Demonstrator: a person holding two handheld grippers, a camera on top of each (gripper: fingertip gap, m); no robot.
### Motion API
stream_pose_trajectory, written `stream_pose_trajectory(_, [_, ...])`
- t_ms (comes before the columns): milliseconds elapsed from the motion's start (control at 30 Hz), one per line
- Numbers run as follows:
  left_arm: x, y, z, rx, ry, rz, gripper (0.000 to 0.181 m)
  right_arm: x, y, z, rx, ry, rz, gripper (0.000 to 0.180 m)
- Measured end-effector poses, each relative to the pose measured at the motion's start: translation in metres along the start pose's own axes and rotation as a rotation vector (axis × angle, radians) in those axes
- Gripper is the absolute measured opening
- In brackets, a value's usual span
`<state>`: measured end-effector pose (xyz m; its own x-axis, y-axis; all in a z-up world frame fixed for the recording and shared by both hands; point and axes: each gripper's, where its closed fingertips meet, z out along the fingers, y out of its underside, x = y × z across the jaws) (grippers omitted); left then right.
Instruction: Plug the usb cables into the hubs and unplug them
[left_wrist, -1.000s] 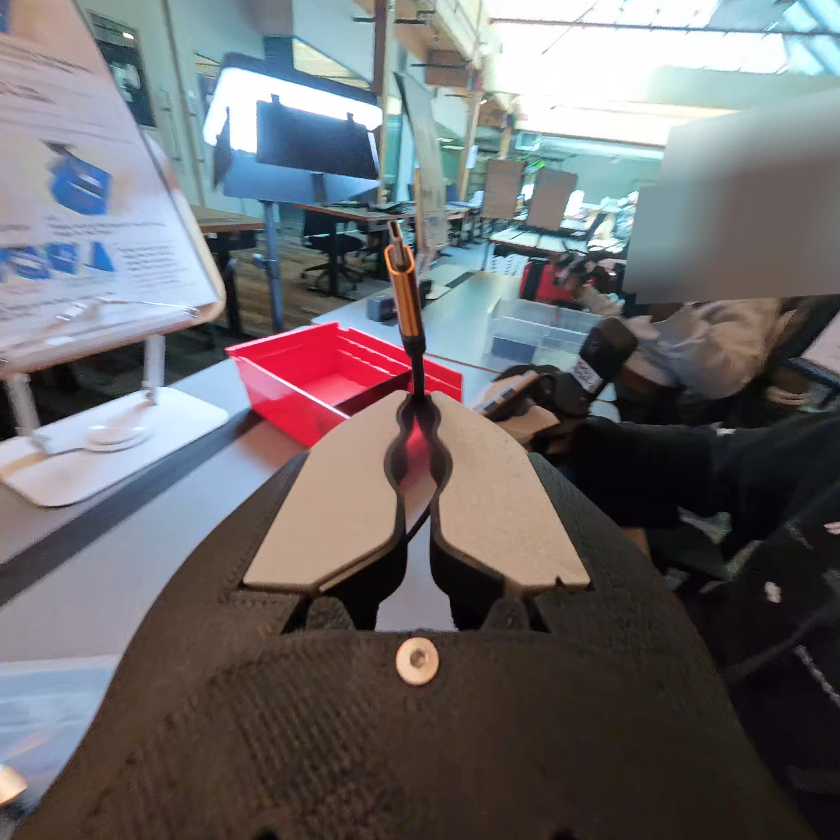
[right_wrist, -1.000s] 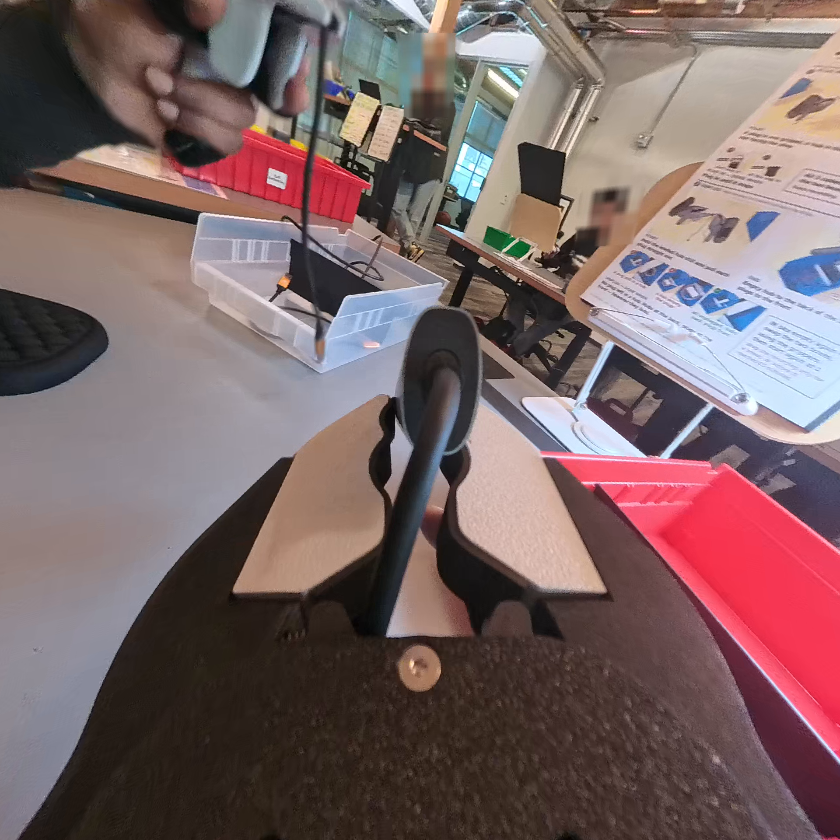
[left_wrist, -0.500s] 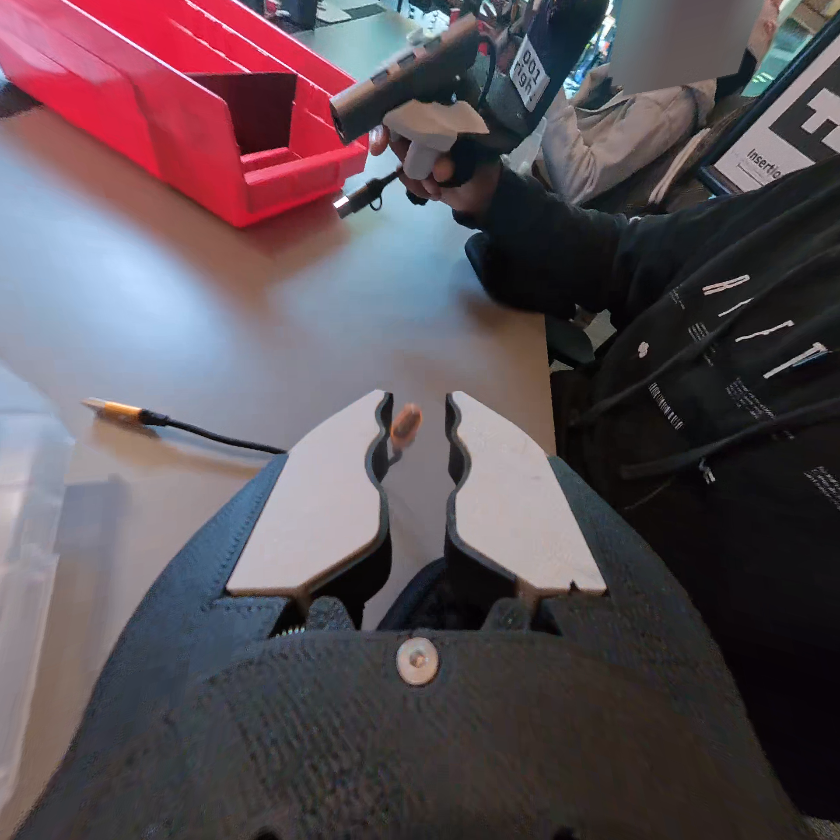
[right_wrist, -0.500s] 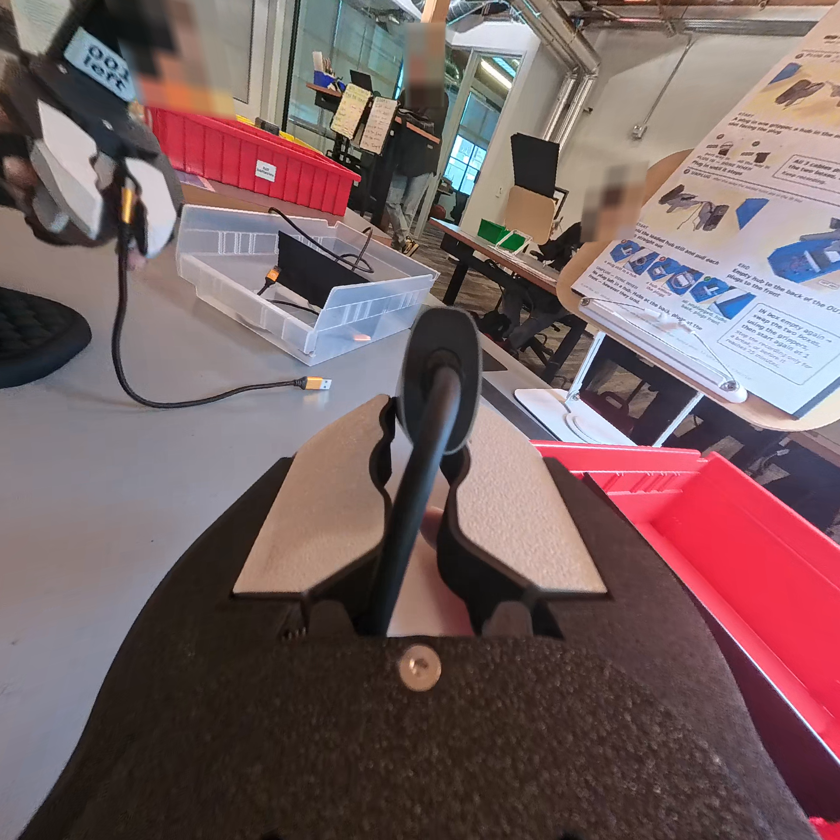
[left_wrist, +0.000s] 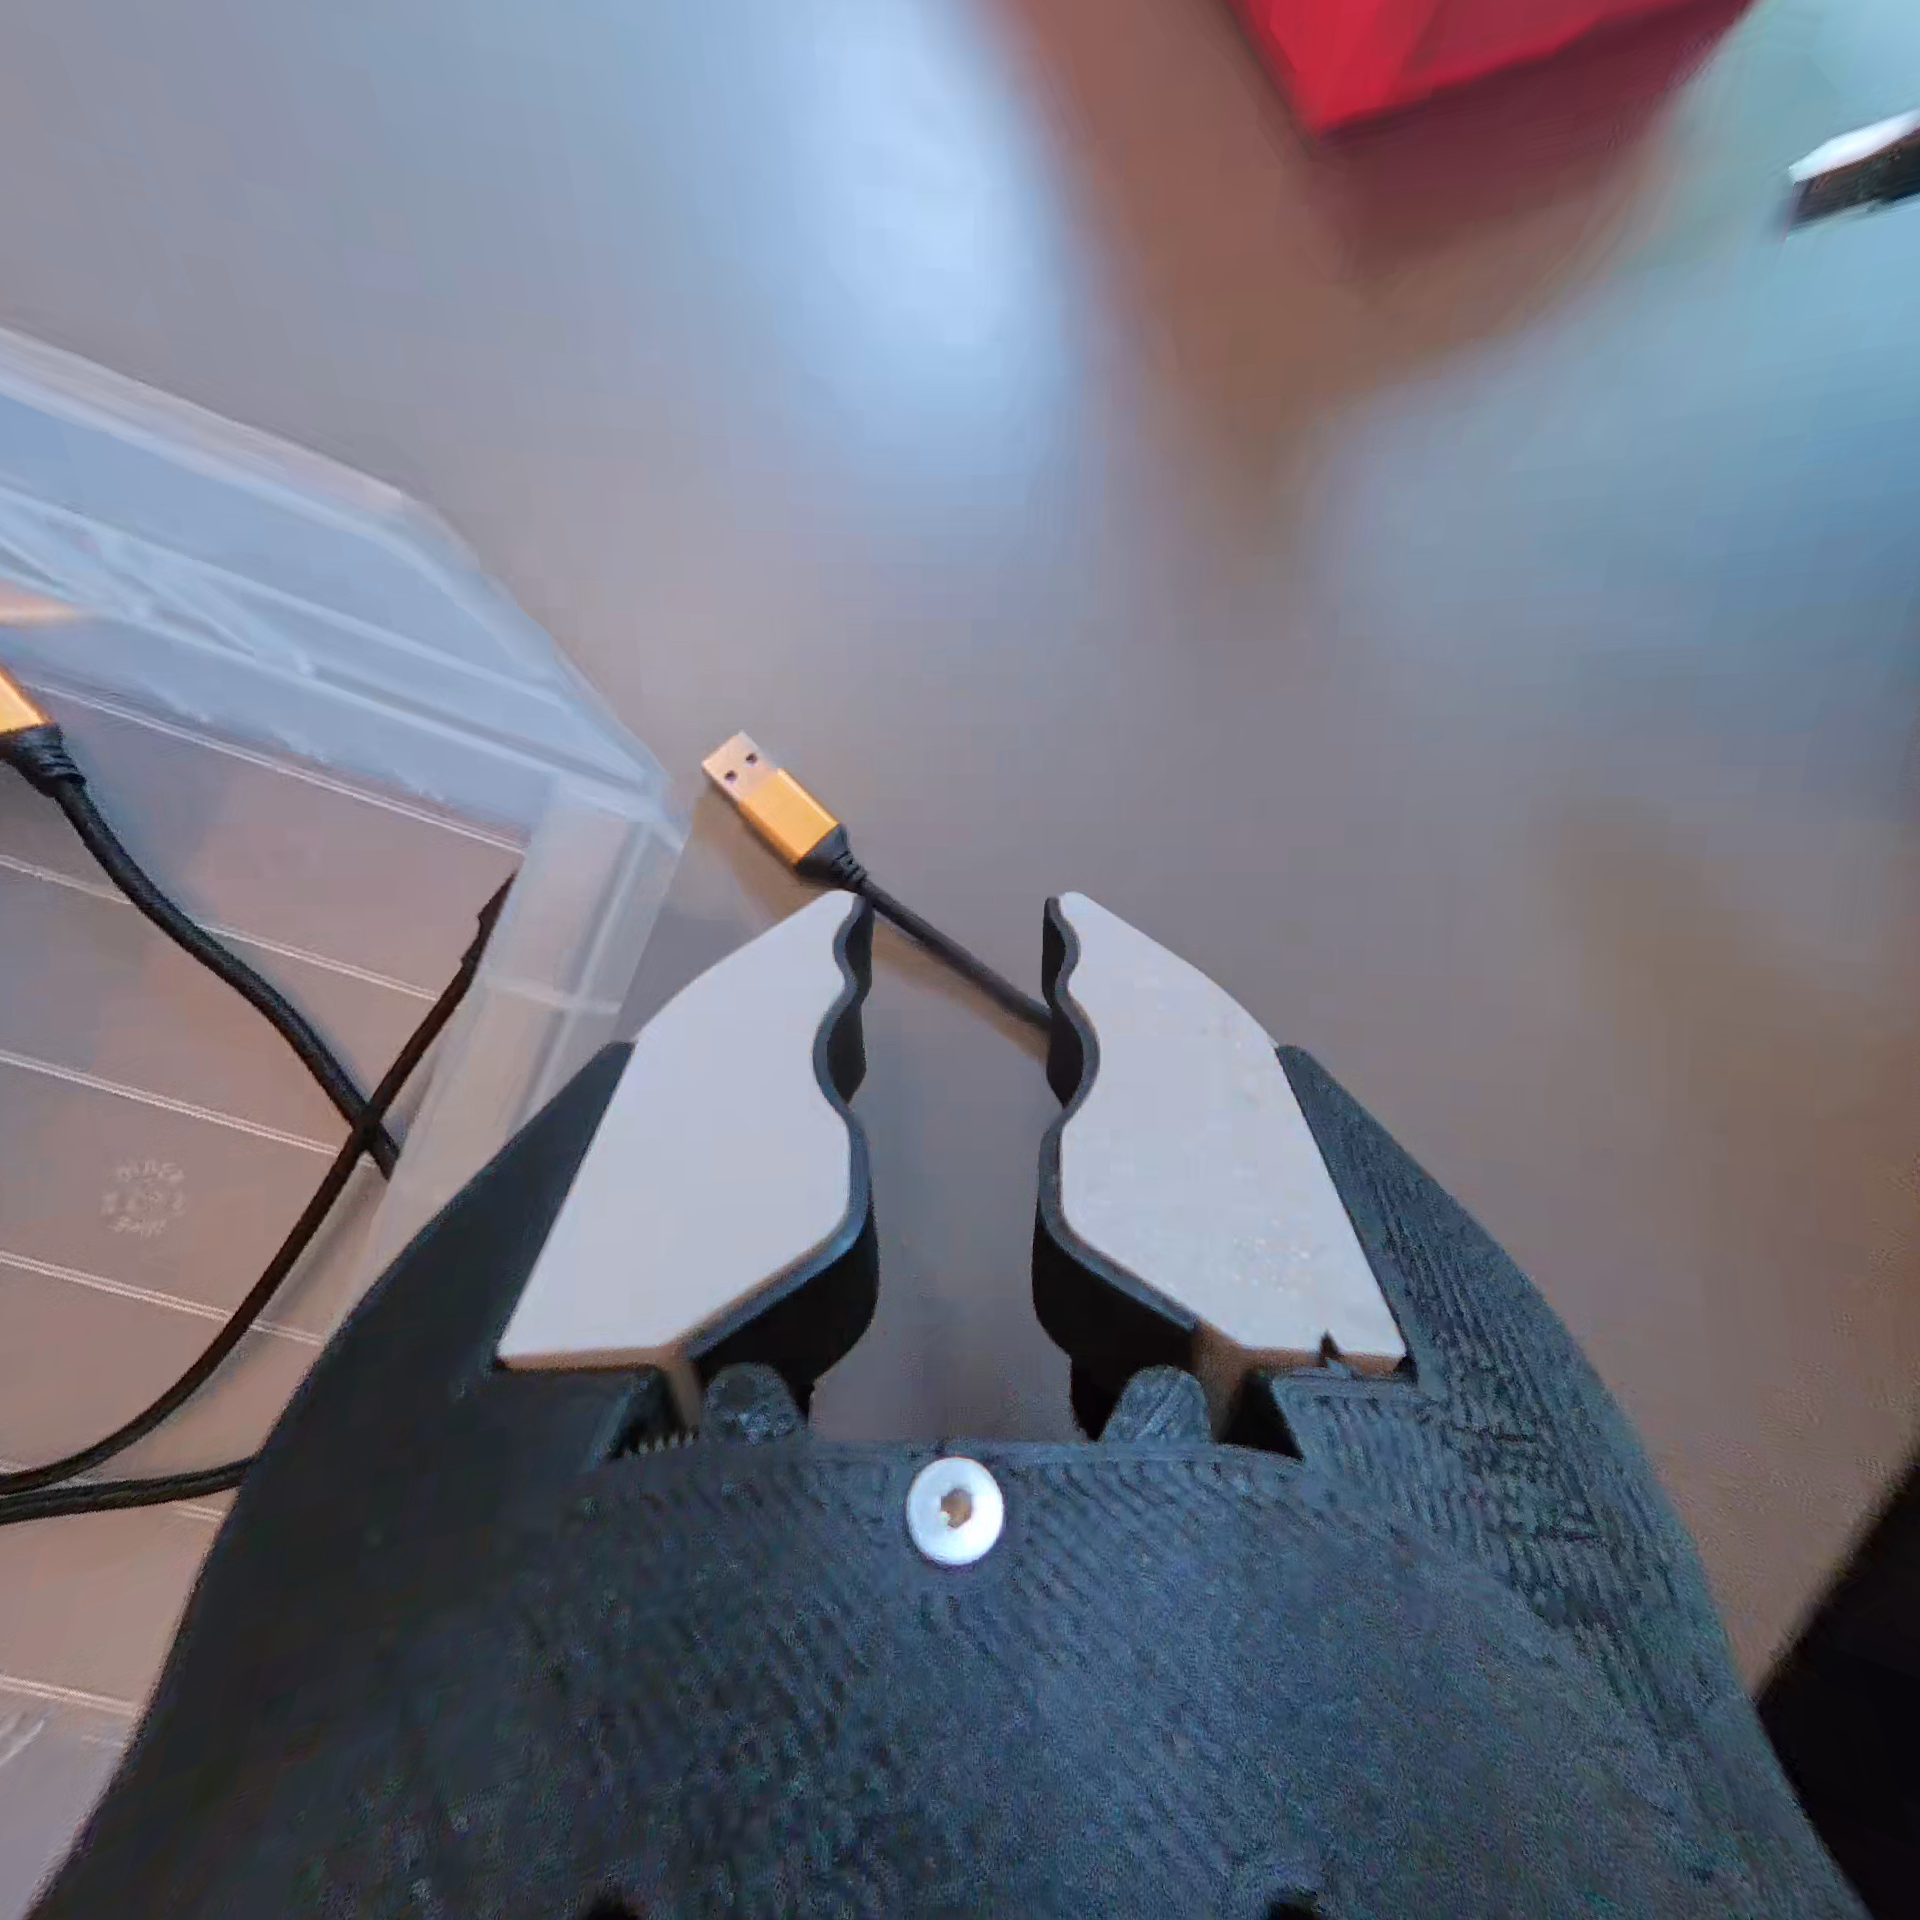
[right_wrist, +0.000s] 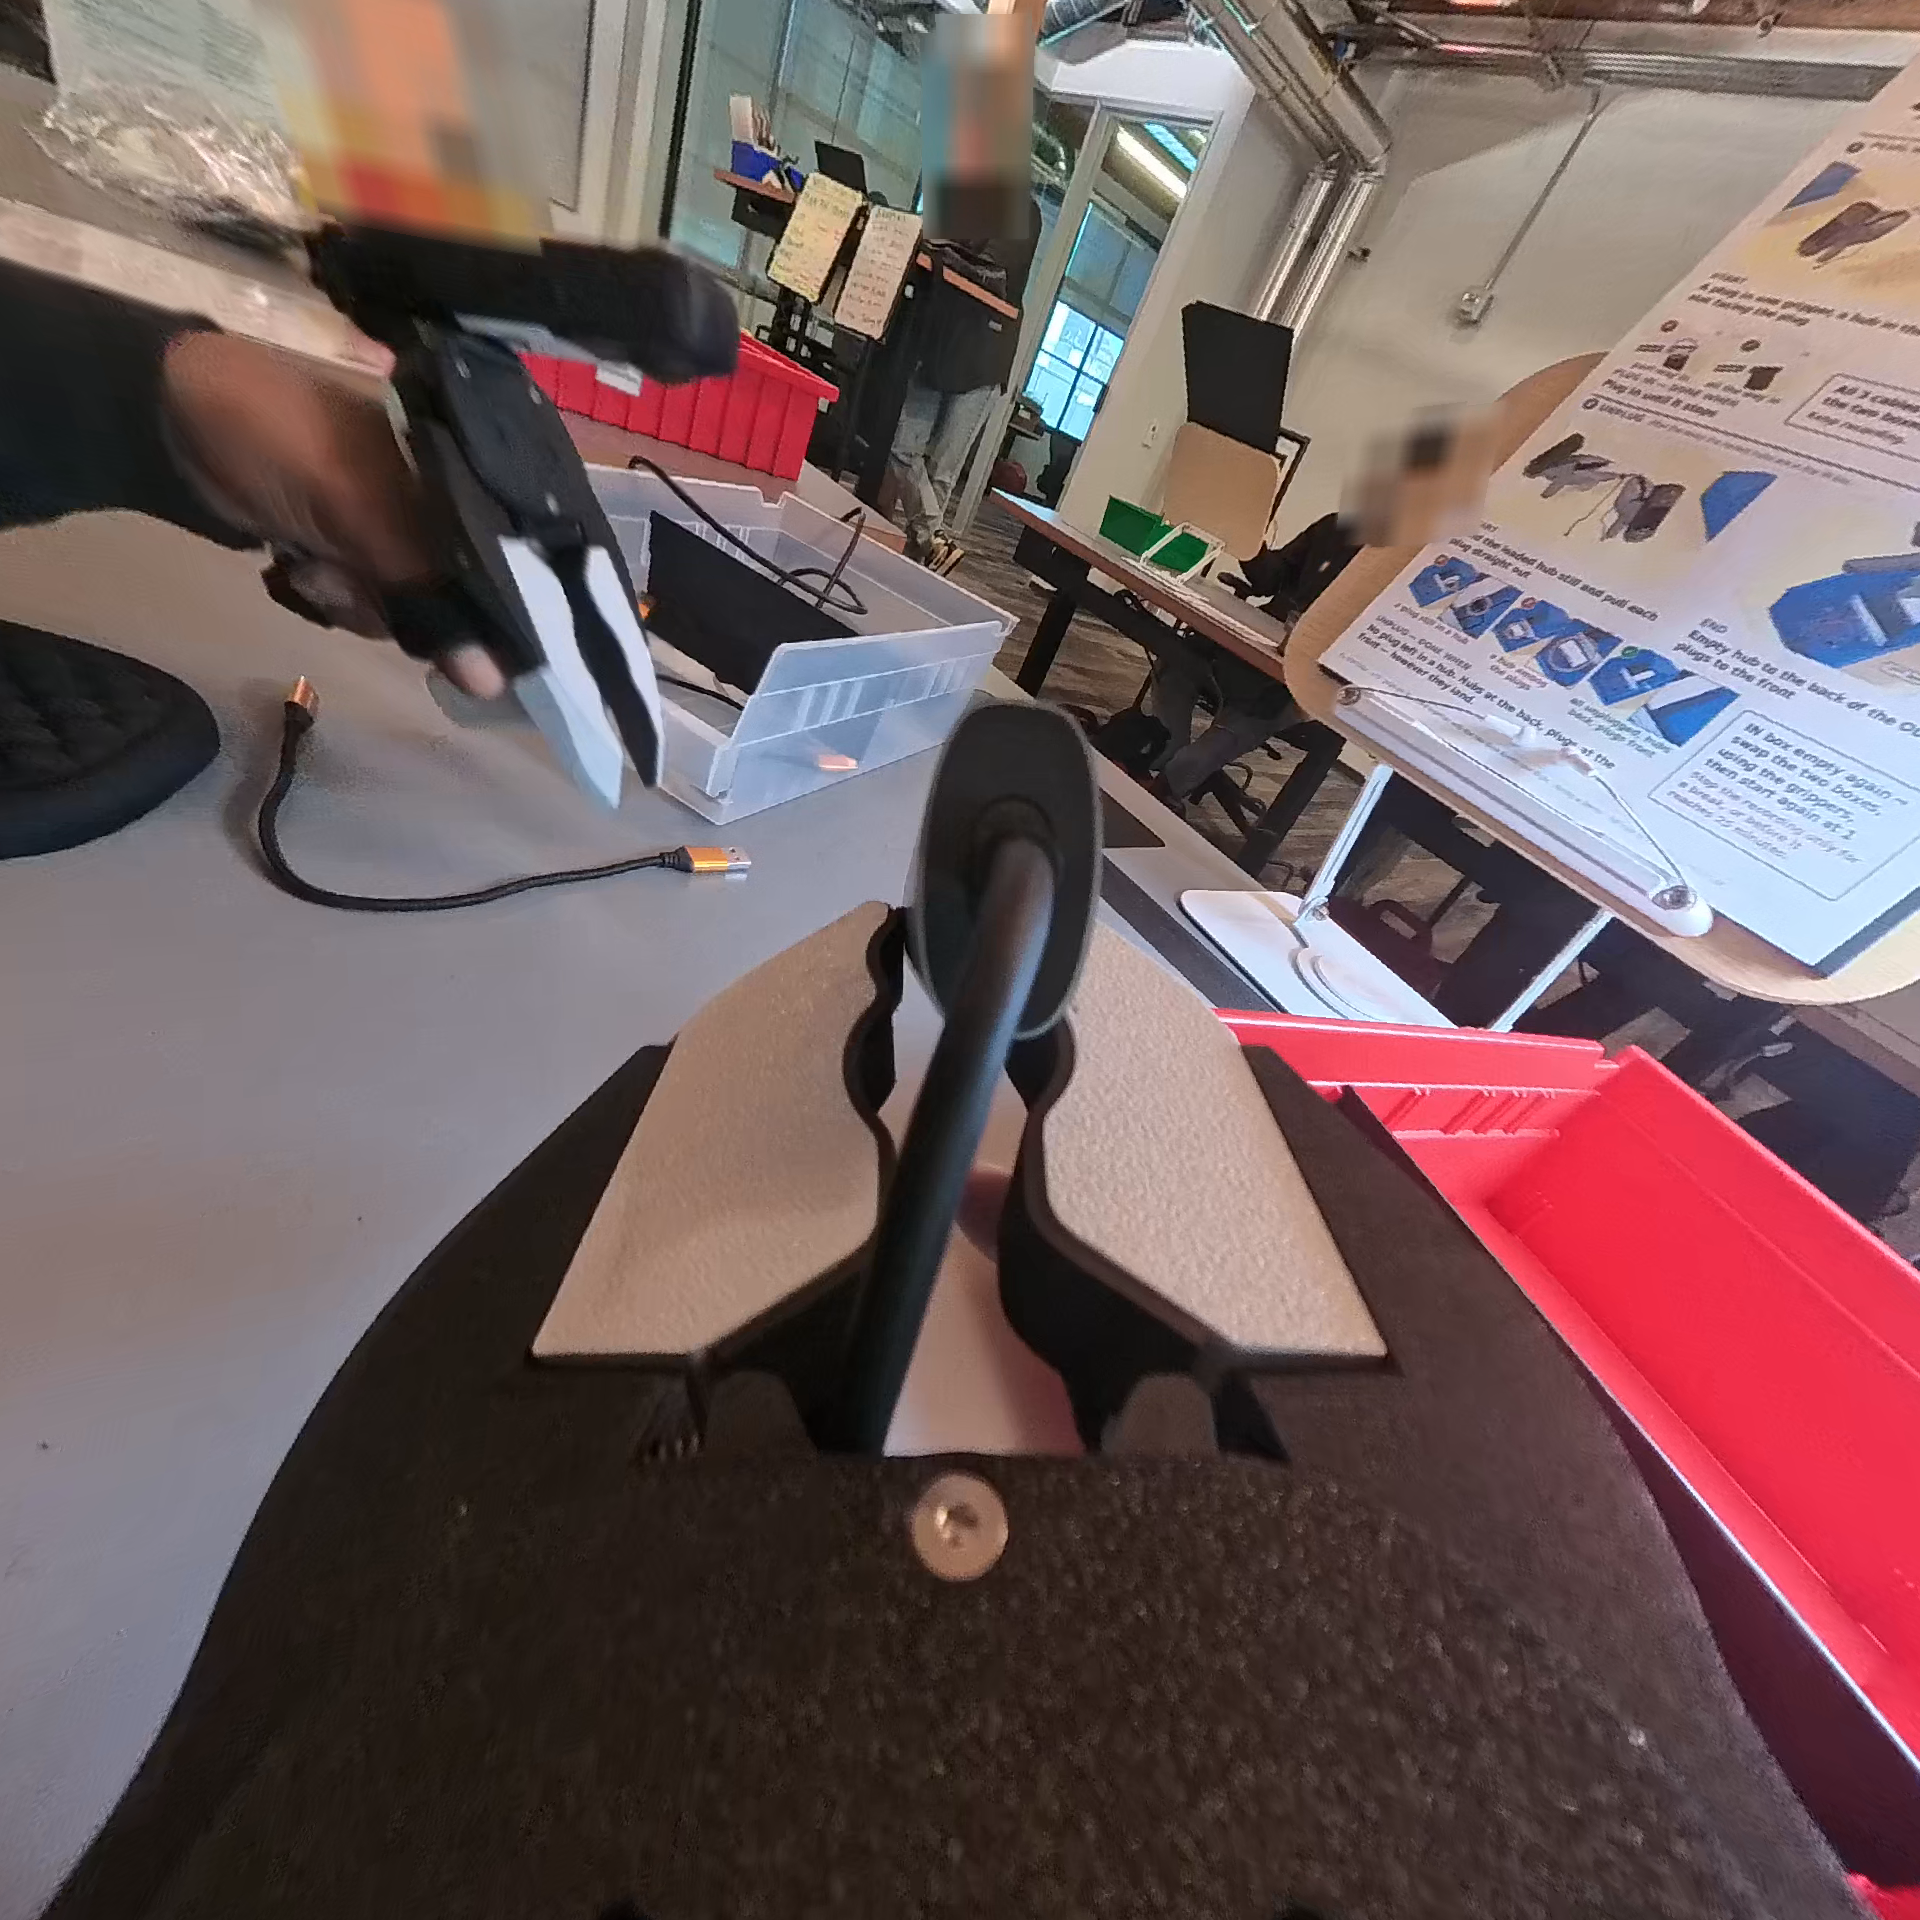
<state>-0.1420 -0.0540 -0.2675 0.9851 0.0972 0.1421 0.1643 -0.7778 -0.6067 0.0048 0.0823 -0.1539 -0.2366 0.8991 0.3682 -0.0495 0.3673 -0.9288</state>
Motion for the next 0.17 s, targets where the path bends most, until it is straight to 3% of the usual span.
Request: stream_pose_trajectory(167, [-0.018,0.012,0.034,-0.134,-0.176,0.086,0.031,-0.005,0.0,0.002,-0.001,-0.024,-0.008,0.018])
